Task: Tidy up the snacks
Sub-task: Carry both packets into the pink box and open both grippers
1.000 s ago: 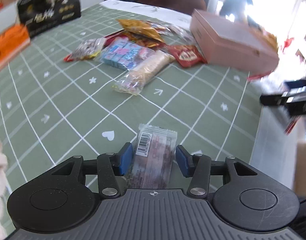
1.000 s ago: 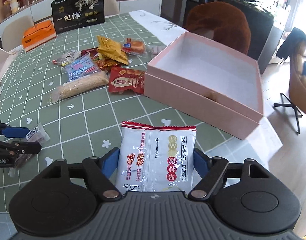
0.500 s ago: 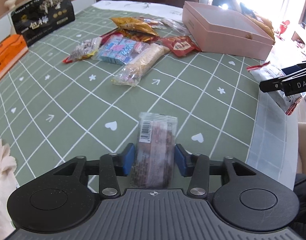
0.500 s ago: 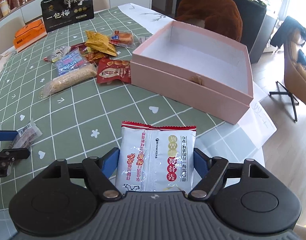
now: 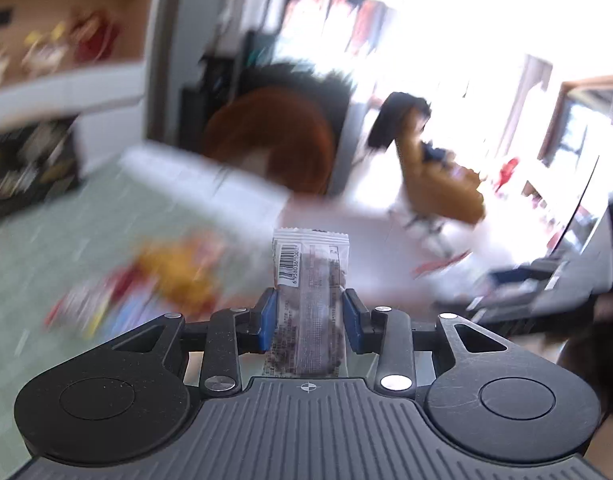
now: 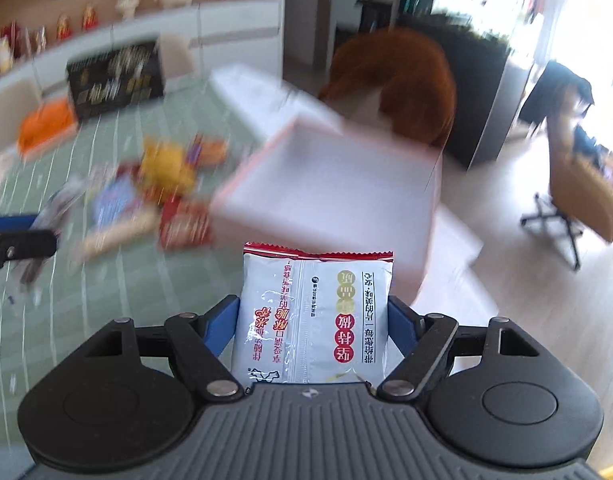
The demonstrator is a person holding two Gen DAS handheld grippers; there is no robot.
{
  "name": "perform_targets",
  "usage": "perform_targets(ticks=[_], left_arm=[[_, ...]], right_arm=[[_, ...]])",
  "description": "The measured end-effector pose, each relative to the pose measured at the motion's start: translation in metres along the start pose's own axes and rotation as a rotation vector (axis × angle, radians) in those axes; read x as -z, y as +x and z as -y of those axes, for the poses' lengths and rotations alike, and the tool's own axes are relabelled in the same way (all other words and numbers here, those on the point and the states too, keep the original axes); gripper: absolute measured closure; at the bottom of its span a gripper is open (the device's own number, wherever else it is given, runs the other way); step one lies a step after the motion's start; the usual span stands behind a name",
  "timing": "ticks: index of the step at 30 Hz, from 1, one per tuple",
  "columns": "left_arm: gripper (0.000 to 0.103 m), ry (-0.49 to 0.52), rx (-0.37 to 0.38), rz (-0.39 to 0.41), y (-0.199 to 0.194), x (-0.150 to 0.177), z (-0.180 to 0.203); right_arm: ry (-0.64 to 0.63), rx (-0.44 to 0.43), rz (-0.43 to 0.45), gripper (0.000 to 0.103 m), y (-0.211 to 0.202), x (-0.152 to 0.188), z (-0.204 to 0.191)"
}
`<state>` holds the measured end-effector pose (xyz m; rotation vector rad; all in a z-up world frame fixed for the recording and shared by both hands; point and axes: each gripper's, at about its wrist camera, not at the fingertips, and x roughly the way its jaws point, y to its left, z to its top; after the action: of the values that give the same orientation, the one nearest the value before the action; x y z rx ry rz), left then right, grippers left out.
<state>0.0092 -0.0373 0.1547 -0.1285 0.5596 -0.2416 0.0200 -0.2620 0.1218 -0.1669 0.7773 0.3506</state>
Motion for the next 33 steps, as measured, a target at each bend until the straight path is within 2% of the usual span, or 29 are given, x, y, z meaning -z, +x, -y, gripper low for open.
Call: perform_targets(ticks=[2,4,5,6,9,11,13,15,18,21,23,26,28,30,33], left_arm=[[0.061,0.002,0.061,0.012,0.034,-0.032,0.011],[0.059,-0.086,0.154,-0.099,0.08,-0.051,0.007],[0.059,-0.151,0.179,-0.142,0.099,-0.053,0.002],[0.06,-0.196,0.171,-0.144,0.11,-0.051,-0.003],[0.06,-0.199,0.082,-0.092,0.118,-0.042,-0.012],[0.06,-0.223,0.013,-0.082,0.118,-0.038,-0.031],[0.06,-0.238,-0.092,-0.108,0.116,-0.032,-0.053],[0.06,-0.249,-0.207,-0.168,0.113,-0.022,-0.077],[0.061,-0.257,-0.292,-0.224,0.101,-0.001,-0.094],[0.062,-0.27,-0.283,-0.245,0.086,0.016,-0.092],[0.062,-0.279,-0.276,-0.245,0.074,0.03,-0.084],[0.062,-0.307,-0.252,-0.259,0.057,0.05,-0.075],[0.063,-0.335,-0.23,-0.27,0.051,0.063,-0.077],[0.064,-0.36,-0.229,-0.274,0.047,0.072,-0.082],[0.066,-0.383,-0.243,-0.267,0.041,0.082,-0.093]], right_arm=[[0.011,0.0,0.059,0.025,0.003,-0.025,0.013],[0.024,0.003,0.107,0.025,0.012,-0.048,0.025],[0.032,0.011,0.133,0.024,0.019,-0.057,0.03],[0.038,0.025,0.141,0.024,0.028,-0.065,0.035],[0.041,0.014,0.082,0.024,0.059,-0.077,0.05],[0.045,-0.004,0.052,0.024,0.071,-0.075,0.059],[0.036,0.0,0.036,0.024,0.078,-0.068,0.059],[0.022,-0.004,0.018,0.024,0.083,-0.07,0.058],[-0.005,-0.082,-0.02,0.024,0.089,-0.09,0.047],[-0.085,-0.168,-0.109,0.024,0.112,-0.135,0.014],[-0.103,-0.222,-0.193,0.028,0.138,-0.167,-0.012],[-0.106,-0.287,-0.307,0.028,0.19,-0.207,-0.051],[-0.113,-0.262,-0.387,0.031,0.228,-0.218,-0.07],[-0.135,-0.178,-0.45,0.054,0.263,-0.221,-0.086],[-0.158,-0.106,-0.513,0.058,0.294,-0.215,-0.098]])
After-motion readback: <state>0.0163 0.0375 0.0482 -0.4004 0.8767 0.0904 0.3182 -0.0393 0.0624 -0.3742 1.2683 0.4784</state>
